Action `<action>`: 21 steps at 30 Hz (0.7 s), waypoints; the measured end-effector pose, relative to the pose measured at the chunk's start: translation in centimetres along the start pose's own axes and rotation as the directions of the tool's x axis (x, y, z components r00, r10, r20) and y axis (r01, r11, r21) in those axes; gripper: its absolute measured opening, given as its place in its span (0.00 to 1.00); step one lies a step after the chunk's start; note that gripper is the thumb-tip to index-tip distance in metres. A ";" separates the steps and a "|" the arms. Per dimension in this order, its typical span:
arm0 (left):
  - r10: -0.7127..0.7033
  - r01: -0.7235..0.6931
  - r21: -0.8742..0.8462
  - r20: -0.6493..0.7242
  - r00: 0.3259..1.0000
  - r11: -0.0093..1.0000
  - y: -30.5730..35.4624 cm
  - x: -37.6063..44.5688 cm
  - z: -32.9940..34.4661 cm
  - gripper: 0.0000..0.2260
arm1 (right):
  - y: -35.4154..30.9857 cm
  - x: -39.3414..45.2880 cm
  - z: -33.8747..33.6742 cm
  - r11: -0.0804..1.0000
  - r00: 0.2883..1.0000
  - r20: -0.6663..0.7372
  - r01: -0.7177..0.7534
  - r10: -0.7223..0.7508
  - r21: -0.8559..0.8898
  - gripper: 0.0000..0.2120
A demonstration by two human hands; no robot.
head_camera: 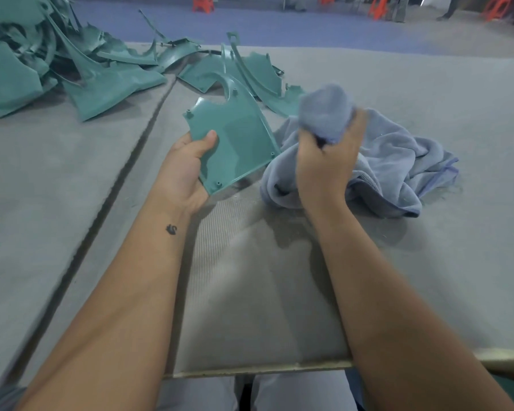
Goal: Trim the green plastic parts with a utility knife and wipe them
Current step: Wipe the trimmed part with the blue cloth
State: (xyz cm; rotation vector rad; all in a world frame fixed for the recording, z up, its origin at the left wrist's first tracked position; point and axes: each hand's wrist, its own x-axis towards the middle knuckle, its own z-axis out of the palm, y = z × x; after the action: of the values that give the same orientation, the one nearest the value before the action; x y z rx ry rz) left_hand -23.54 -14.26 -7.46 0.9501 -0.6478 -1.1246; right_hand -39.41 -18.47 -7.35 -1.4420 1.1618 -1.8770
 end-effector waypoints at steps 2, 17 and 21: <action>-0.038 0.039 -0.045 0.012 0.999 0.998 -0.3 0.0 0.3 0.10 | -0.2 -0.9 0.8 0.986 0.944 0.318 0.130 -0.091 -0.104 0.11; -0.054 0.056 0.029 -0.062 0.997 0.998 -1.7 0.5 0.5 0.11 | 1.1 -2.1 1.9 0.891 0.638 0.767 0.388 -0.075 -0.235 0.04; -0.028 0.030 0.052 -0.032 0.999 0.998 -1.8 0.4 0.5 0.12 | 0.3 -1.9 1.8 0.863 0.569 0.821 0.392 0.044 -0.318 0.10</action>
State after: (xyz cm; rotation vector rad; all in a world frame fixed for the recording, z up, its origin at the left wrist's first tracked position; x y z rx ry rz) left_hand -24.64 -15.06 -8.79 1.0224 -0.6424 -1.1210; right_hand -37.13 -17.68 -8.49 -2.4129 1.0095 -0.7530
